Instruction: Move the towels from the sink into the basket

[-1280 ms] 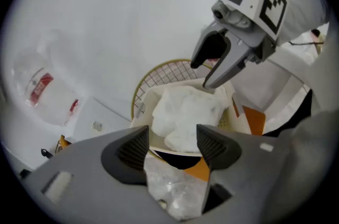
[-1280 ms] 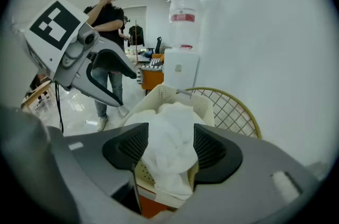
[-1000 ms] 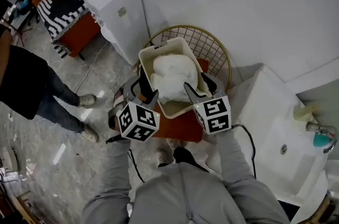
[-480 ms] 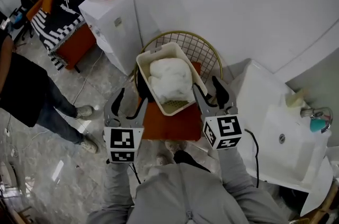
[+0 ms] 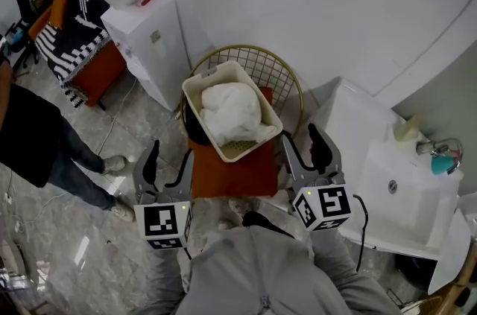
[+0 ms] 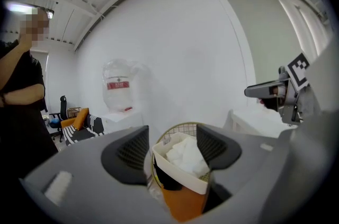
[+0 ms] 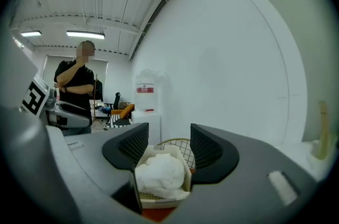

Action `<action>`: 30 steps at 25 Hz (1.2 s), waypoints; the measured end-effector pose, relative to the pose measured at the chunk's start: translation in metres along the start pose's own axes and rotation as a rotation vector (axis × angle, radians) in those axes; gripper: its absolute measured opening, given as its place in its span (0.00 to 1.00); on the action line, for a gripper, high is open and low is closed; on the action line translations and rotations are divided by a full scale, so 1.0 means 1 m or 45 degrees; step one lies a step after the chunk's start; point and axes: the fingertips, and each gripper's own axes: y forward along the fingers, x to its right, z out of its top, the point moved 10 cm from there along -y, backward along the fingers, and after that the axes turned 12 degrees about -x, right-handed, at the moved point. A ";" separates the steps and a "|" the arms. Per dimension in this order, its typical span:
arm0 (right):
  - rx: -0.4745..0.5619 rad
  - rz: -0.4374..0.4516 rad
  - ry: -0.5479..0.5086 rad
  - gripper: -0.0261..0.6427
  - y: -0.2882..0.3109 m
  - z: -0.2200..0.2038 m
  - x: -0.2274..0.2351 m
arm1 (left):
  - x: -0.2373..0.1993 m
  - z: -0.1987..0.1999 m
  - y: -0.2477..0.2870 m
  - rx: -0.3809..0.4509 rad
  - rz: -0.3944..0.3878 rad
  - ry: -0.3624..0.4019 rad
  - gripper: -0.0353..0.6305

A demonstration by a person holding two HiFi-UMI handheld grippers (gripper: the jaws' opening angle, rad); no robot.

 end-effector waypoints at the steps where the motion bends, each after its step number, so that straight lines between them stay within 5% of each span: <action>1: -0.003 -0.001 0.010 0.41 -0.003 -0.002 0.001 | 0.001 0.000 -0.002 0.005 -0.001 -0.004 0.55; 30: -0.081 -0.031 0.059 0.40 -0.016 -0.019 0.012 | 0.003 0.004 -0.010 0.054 0.013 -0.021 0.55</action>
